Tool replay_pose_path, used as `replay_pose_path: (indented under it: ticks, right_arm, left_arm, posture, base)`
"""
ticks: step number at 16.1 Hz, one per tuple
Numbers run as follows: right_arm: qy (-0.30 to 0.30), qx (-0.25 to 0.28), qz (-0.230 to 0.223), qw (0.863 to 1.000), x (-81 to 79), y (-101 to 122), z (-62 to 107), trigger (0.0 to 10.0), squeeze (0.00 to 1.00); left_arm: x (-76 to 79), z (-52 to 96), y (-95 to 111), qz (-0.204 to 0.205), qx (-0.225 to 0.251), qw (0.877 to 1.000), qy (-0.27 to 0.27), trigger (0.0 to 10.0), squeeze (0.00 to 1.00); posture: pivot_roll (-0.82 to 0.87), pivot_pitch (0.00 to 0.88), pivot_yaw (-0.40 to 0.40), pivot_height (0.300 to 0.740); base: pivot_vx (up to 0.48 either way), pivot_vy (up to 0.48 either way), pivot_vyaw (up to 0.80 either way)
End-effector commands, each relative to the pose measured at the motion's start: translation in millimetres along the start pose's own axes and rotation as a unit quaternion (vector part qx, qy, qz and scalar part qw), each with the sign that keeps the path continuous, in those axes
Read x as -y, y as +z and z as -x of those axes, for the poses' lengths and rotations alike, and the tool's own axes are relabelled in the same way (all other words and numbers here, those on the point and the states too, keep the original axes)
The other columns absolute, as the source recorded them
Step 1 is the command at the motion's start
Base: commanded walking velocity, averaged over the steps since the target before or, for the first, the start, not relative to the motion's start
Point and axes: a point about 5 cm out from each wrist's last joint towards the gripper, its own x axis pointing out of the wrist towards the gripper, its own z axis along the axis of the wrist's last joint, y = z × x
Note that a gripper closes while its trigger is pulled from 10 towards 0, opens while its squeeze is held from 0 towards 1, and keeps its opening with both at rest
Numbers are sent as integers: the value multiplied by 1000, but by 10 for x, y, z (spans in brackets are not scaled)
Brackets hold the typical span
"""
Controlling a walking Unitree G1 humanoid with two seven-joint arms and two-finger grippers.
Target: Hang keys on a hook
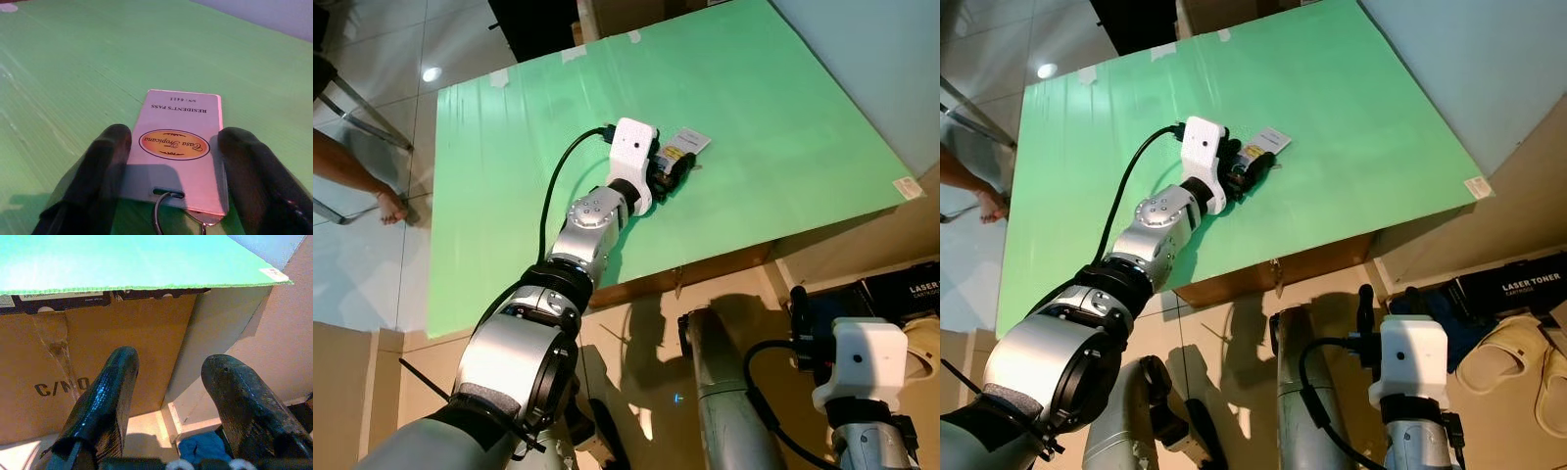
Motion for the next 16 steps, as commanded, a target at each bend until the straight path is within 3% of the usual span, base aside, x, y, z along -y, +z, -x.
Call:
replay_pose_path:
  ticks: [1,7,10,16]
  right_arm:
    - [6,-15,-3,1000,-21,-46,18,10000,0]
    - [8,-16,-4,1000,-30,-49,4,10000,0]
    - [8,-15,-3,1000,-22,-47,-5,10000,0]
    - [10,-11,-2,1000,-16,-50,-48,10000,0]
  left_arm:
    - [-59,126,-332,33,-64,997,22,0,0]
    - [-64,112,-268,51,-44,997,23,0,0]
    - [-71,72,-67,63,6,998,8,0,0]
    - [-159,72,134,95,51,994,10,0,0]
  posture:
    - [-500,273,153,602]
    - [-496,276,153,602]
    - [-492,274,155,602]
    - [-478,270,150,602]
  base:
    - [0,0,0]
    - [0,0,0]
    - [0,0,0]
    - [0,0,0]
